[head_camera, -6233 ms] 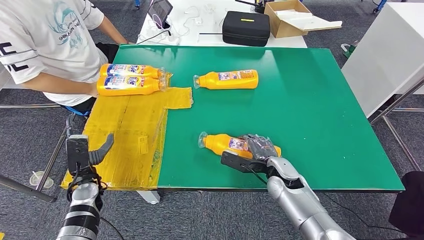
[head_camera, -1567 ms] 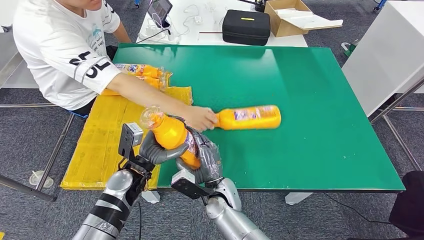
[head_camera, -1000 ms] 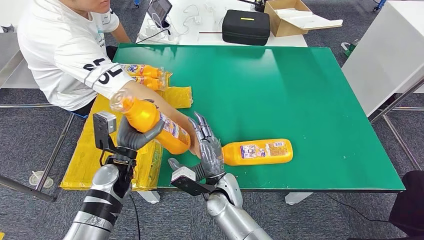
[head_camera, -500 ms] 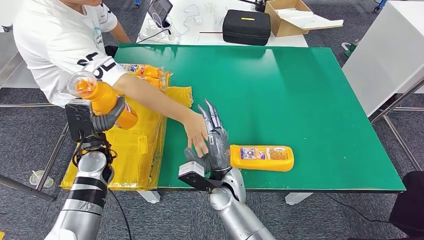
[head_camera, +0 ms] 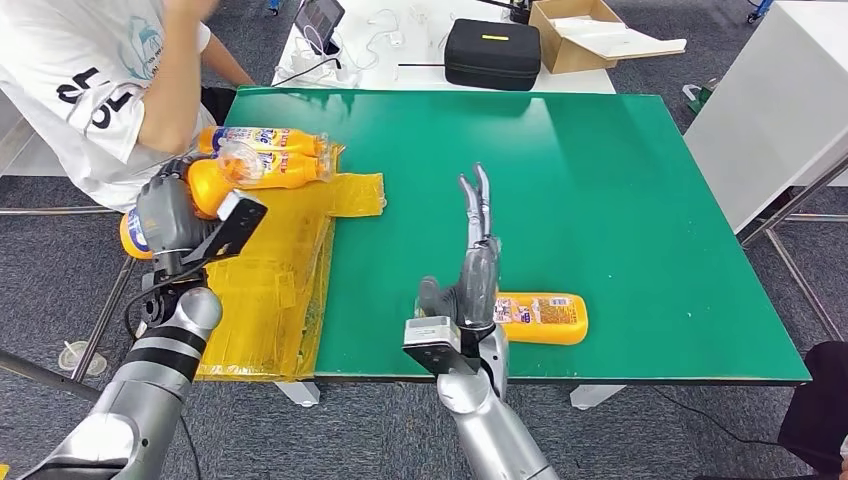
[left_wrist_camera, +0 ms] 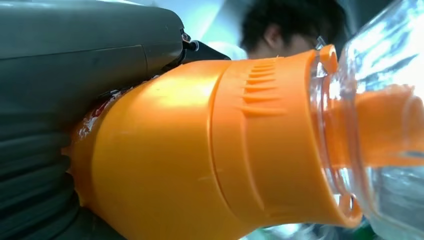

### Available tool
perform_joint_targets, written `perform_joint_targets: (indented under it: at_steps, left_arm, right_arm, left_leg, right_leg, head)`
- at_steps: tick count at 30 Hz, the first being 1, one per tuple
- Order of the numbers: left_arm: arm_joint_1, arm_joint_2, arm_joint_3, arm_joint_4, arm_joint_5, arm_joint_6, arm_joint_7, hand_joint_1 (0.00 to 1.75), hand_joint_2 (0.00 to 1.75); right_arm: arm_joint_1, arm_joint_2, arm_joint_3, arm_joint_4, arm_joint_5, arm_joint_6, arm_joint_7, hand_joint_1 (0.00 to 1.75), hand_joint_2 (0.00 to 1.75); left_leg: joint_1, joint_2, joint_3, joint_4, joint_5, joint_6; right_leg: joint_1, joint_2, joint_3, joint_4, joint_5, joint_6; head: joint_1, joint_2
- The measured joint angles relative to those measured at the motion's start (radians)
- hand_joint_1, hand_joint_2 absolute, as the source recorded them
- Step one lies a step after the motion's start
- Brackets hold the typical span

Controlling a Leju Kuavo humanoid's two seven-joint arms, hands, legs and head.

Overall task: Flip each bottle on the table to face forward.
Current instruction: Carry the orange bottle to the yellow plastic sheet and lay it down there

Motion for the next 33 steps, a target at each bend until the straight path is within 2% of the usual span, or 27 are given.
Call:
perform_joint_targets:
  at_steps: [3, 6, 10, 19, 33]
  left_arm:
    - [-0.035, 0.028, -0.060, 0.099, -0.114, -0.050, 0.063, 1.75, 1.75]
    - [-0.053, 0.043, -0.097, 0.157, -0.139, -0.081, 0.077, 1.75, 1.75]
    - [-0.071, 0.061, -0.130, 0.214, -0.151, -0.196, 0.035, 1.75, 1.75]
    - [-0.100, 0.089, -0.159, 0.282, -0.138, -0.377, -0.005, 1.75, 1.75]
    - [-0.115, 0.098, -0.164, 0.314, -0.131, -0.396, -0.010, 1.75, 1.75]
  right_arm:
    - [0.018, -0.007, 0.001, -0.062, -0.038, 0.000, 0.000, 0.00, 0.00]
    - [0.028, -0.012, 0.002, -0.094, -0.048, 0.001, 0.000, 0.00, 0.00]
    - [0.029, -0.023, 0.021, -0.102, -0.077, 0.001, 0.000, 0.00, 0.00]
    - [0.029, -0.045, 0.066, -0.095, -0.107, 0.006, 0.000, 0.00, 0.00]
    - [0.024, -0.051, 0.079, -0.077, -0.108, 0.010, 0.000, 0.00, 0.00]
  left_leg:
    - [0.000, 0.000, 0.000, 0.000, 0.000, 0.000]
    - [0.000, 0.000, 0.000, 0.000, 0.000, 0.000]
    - [0.000, 0.000, 0.000, 0.000, 0.000, 0.000]
    - [0.000, 0.000, 0.000, 0.000, 0.000, 0.000]
    - [0.000, 0.000, -0.001, 0.000, 0.000, 0.000]
  right_leg:
    - [0.000, 0.000, 0.000, 0.000, 0.000, 0.000]
    - [0.000, 0.001, 0.000, 0.000, 0.000, 0.000]
    - [0.000, 0.001, 0.000, 0.000, 0.000, 0.000]
    - [0.000, 0.001, 0.000, 0.000, 0.000, 0.000]
    - [0.000, 0.001, 0.000, 0.000, 0.000, 0.000]
  head:
    - [0.000, 0.000]
    - [0.000, 0.000]
    - [0.000, 0.000]
    - [0.000, 0.000]
    - [0.000, 0.000]
